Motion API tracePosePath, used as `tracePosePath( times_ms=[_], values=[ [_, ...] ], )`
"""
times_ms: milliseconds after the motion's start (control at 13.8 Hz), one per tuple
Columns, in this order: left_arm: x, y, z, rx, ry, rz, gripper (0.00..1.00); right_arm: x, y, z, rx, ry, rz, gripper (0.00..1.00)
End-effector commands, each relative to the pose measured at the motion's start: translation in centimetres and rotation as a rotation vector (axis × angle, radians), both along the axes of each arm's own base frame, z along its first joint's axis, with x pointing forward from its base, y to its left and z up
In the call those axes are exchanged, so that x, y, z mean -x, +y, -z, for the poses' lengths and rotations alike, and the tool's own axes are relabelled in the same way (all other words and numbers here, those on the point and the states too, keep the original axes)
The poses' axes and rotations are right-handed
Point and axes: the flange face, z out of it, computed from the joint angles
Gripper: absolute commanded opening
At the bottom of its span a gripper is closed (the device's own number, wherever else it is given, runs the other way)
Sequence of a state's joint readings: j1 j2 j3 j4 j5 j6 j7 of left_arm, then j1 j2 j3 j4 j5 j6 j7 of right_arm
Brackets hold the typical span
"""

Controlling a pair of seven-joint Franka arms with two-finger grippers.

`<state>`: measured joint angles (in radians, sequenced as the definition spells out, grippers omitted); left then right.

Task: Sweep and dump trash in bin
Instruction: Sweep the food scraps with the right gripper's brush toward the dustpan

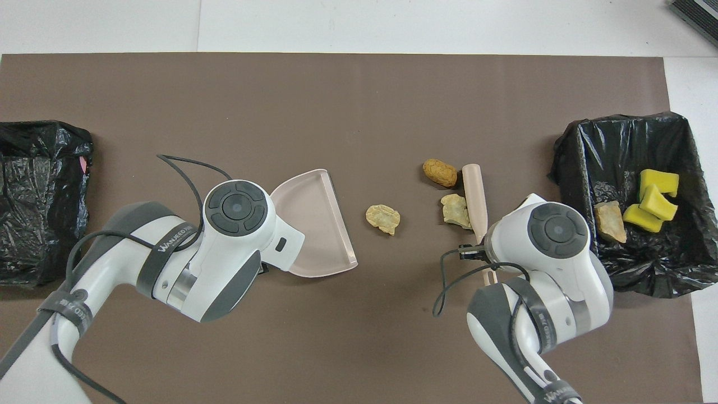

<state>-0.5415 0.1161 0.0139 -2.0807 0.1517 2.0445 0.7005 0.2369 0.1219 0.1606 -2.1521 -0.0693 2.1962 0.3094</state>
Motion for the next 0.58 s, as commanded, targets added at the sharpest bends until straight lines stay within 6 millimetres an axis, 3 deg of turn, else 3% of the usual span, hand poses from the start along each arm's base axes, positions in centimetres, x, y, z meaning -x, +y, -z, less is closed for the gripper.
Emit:
tracePosePath(
  times_ms=[0,218,363,508],
  values=[
    [0.9,0.2,0.0,-0.01,-0.01,0.004,0.0,0.9,3.6,0.2,-0.027,0.03,-0.057,0.0],
    [1.3,0.4,0.2,-0.014,-0.004,0.004,0.0,3.1,8.9,0.4,-0.088,0.038,-0.11,0.0],
    [1.3,0.3,0.2,-0.012,-0.006,0.004,0.0,3.9,13.2,-0.3,-0.153,0.035,-0.133,0.0],
    [1.3,0.4,0.2,-0.013,-0.005,0.003,0.0,4.5,16.3,-2.1,-0.236,0.041,-0.104,0.0]
  ],
)
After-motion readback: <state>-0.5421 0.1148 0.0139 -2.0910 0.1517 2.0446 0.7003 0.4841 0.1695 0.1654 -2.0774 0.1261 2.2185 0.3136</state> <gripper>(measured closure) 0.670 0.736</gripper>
